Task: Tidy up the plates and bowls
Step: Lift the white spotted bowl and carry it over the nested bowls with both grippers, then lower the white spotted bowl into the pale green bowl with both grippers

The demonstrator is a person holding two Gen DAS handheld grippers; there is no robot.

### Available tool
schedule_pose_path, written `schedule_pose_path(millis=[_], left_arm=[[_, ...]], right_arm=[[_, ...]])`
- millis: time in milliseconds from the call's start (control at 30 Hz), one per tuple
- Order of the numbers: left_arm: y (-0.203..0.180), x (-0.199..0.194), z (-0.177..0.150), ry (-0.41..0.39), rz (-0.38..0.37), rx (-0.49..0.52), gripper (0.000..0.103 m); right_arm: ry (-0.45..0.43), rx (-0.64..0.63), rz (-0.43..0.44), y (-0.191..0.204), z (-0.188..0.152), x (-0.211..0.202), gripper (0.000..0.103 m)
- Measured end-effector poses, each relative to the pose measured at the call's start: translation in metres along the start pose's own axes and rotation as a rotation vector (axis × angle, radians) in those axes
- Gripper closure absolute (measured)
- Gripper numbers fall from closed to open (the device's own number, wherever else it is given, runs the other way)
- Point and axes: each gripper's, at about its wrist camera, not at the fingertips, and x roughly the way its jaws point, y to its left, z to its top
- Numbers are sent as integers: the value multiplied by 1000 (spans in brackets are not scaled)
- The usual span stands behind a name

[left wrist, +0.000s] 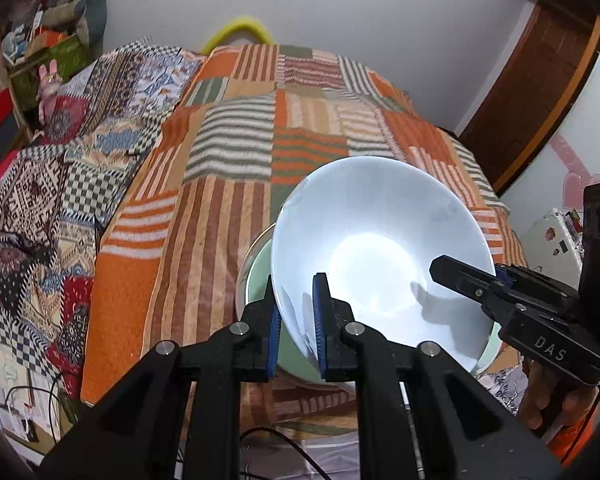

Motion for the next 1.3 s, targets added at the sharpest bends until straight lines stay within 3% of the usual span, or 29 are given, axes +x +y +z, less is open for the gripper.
schedule_pose_path(millis=[700,1200,1300], left_arm=[[27,48,-17,105,24,-78,90],[23,49,-19,86,63,-52,90],[23,52,-18,84,118,-30,89]], right_arm=[[83,-43,-27,7,-12,31,79],[80,-90,-71,12,-11,35,79],[62,-132,-113,17,-11,33,79]])
